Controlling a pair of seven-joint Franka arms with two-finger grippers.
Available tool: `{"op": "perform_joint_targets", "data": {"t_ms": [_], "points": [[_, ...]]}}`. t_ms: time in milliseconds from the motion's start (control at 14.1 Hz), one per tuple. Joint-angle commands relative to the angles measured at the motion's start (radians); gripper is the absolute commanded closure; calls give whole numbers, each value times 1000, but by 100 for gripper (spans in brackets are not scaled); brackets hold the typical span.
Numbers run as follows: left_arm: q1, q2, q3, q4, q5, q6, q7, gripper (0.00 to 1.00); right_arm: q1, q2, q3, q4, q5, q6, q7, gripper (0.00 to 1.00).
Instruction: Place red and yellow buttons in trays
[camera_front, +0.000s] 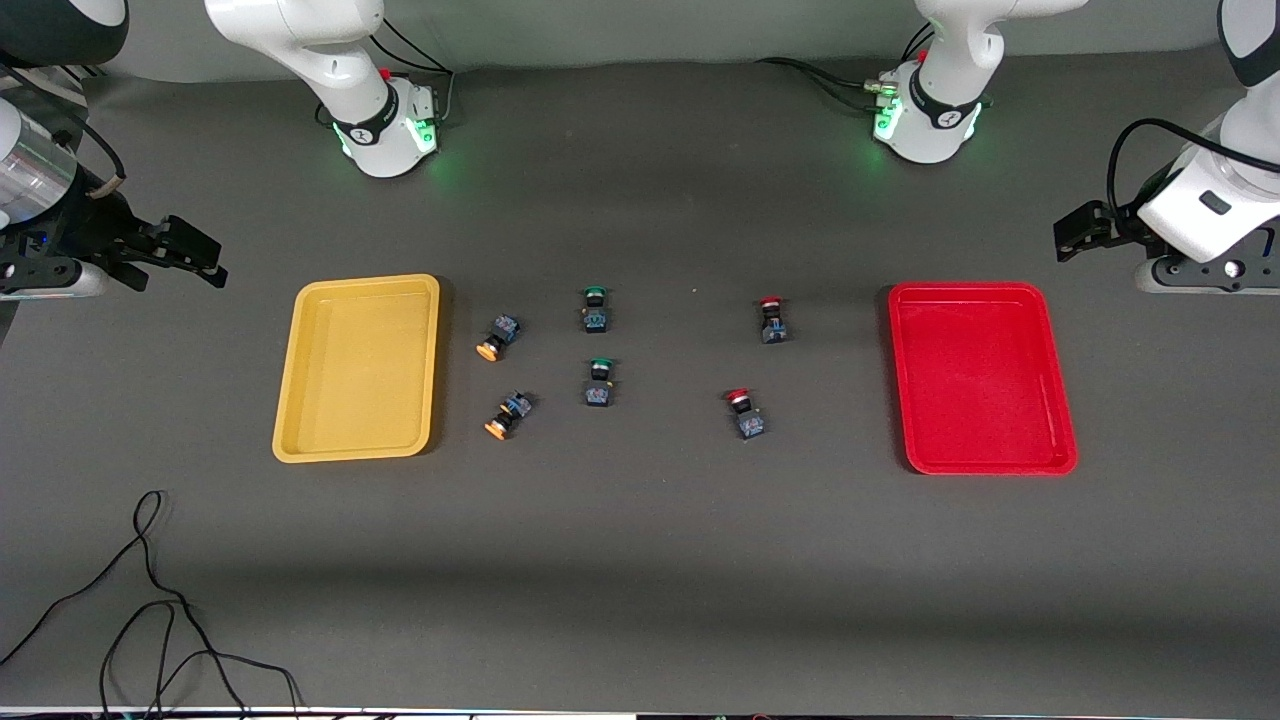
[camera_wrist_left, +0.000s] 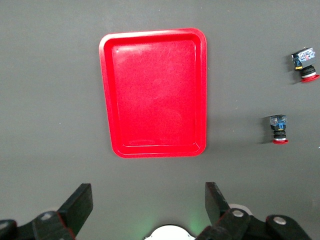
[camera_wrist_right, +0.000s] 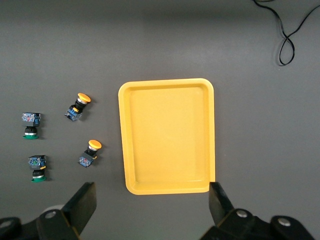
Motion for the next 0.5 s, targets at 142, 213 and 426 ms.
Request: {"op": "perform_joint_targets", "data": {"t_ms": [142,213,426], "points": [[-1,20,1,27,-11,-8,16,0,16,14,-15,20,16,-22,34,0],[-1,22,1,27,-11,-8,18,0,16,17,-14,20,18,-21,37,0],[-11,48,-5,22,-18,-23,1,0,34,59,32,17,28,-21,89,0]]}}
